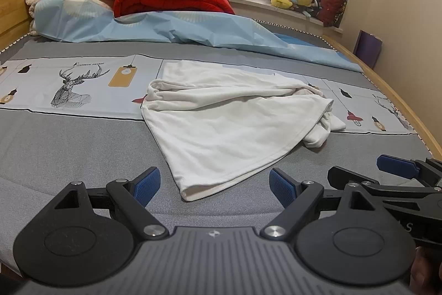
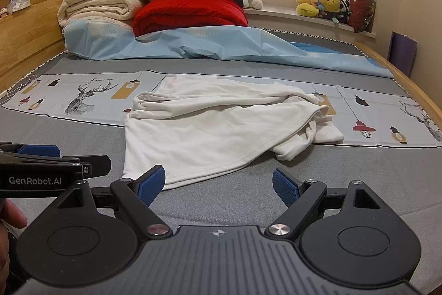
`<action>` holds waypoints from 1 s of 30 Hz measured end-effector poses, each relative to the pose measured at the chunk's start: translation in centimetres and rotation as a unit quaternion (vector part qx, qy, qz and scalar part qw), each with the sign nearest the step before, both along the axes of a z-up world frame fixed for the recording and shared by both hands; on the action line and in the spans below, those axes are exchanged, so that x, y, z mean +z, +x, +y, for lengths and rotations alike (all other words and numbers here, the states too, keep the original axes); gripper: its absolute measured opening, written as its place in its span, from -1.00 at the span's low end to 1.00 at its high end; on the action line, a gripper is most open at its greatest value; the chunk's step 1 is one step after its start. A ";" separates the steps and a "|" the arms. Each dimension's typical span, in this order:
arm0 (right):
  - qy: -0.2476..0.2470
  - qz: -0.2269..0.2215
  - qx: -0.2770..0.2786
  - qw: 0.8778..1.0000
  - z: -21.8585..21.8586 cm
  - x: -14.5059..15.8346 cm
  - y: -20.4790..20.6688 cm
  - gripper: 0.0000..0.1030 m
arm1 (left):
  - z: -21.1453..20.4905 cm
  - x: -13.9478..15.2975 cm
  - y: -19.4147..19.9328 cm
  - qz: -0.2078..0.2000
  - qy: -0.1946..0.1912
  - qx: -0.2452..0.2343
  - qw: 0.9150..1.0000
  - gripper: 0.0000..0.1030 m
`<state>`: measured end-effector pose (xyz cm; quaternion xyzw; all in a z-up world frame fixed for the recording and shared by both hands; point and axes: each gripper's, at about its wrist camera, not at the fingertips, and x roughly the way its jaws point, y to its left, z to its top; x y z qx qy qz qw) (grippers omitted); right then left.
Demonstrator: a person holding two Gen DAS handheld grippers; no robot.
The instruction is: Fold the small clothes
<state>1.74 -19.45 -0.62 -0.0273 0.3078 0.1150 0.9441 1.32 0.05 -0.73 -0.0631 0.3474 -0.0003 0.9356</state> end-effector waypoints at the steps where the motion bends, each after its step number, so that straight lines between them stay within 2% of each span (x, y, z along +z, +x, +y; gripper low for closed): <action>1: 0.000 0.000 0.000 1.000 0.1 0.0 0.0 0.67 | 0.0 0.0 0.0 0.000 0.000 0.000 1.000 0.73; 26: -0.001 -0.002 0.000 1.000 0.5 -0.4 0.4 0.67 | 0.0 0.0 0.0 -0.001 0.000 -0.001 1.000 0.73; 28: 0.007 -0.005 0.003 1.000 0.3 -0.2 0.7 0.59 | 0.2 0.2 -0.2 -0.011 -0.001 -0.010 1.000 0.73; 30: 0.024 -0.013 -0.005 1.000 -0.6 0.6 1.0 0.32 | 0.3 0.4 -0.3 -0.020 0.017 -0.019 0.999 0.56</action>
